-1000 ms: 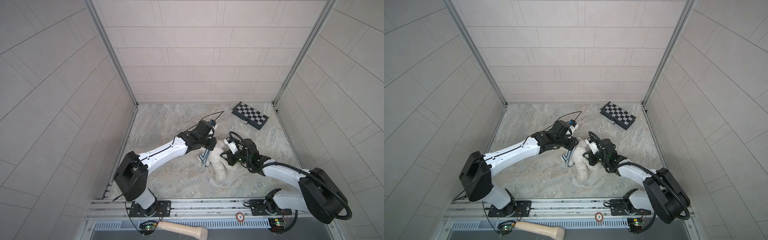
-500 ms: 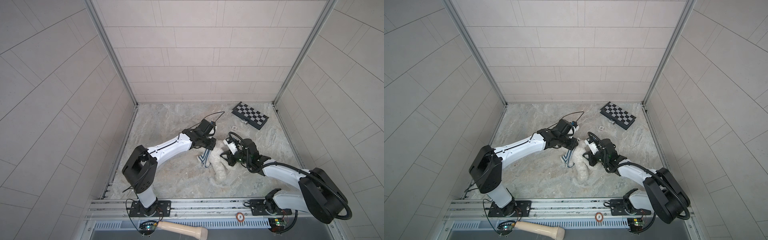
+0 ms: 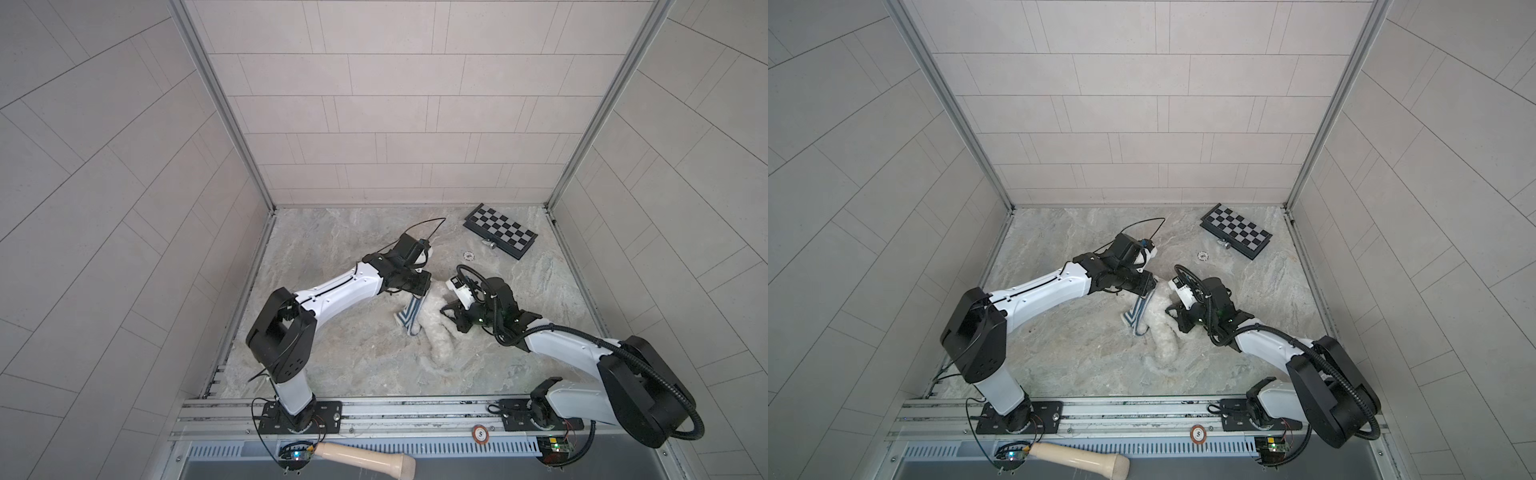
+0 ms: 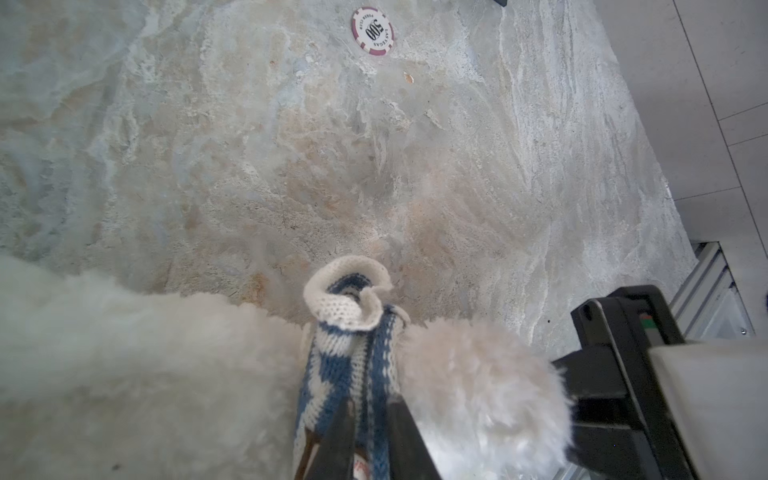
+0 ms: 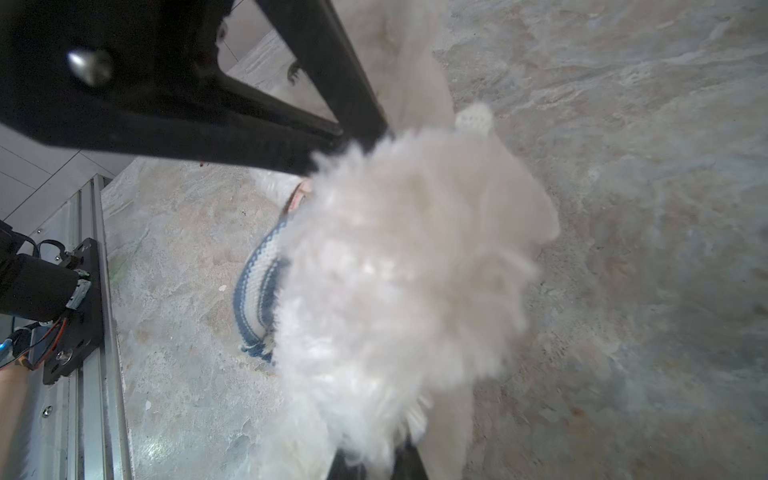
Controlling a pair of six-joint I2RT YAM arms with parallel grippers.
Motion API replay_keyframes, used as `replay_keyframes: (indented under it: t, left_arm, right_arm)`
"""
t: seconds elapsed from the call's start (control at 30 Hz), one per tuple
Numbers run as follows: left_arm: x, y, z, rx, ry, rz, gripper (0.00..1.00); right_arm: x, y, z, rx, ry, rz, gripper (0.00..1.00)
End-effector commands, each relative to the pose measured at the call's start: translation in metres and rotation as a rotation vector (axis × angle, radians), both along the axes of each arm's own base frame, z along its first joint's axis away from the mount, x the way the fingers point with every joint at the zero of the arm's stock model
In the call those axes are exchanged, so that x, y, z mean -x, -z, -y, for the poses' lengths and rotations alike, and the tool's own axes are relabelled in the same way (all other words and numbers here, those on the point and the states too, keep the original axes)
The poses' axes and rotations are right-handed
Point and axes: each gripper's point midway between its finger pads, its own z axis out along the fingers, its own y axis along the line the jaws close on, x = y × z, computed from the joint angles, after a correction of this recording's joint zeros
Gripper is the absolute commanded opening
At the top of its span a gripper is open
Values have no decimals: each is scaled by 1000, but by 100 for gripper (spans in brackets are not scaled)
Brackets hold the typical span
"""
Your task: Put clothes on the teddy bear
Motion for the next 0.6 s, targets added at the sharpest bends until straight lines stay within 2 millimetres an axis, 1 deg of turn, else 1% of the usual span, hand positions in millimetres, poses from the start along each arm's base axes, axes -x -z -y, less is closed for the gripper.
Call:
replay_keyframes:
  t: [0.0, 0.17, 0.2, 0.27, 0.33, 0.43, 0.57]
  left_arm:
    - [11, -4, 1, 26, 15, -26, 25]
    - [12, 5, 0, 9, 18, -46, 25]
    - [12, 7, 1, 6, 19, -50, 23]
    - [11, 8, 1, 4, 16, -51, 14]
    - [10, 5, 4, 16, 22, -49, 7]
    - [11, -2, 5, 34, 25, -43, 1]
    - [10, -19, 3, 77, 13, -11, 0]
  right_arm:
    - [-6, -25, -8, -25, -36, 97, 0]
    - [-6, -27, -8, -25, -36, 102, 0]
    - [-6, -28, -7, -25, -35, 104, 0]
    - [-6, -29, -7, -21, -35, 109, 0]
    - [-7, -30, -6, -15, -33, 114, 0]
    - [-8, -32, -5, -8, -27, 122, 0]
    - [-8, -32, -4, 1, -19, 122, 0]
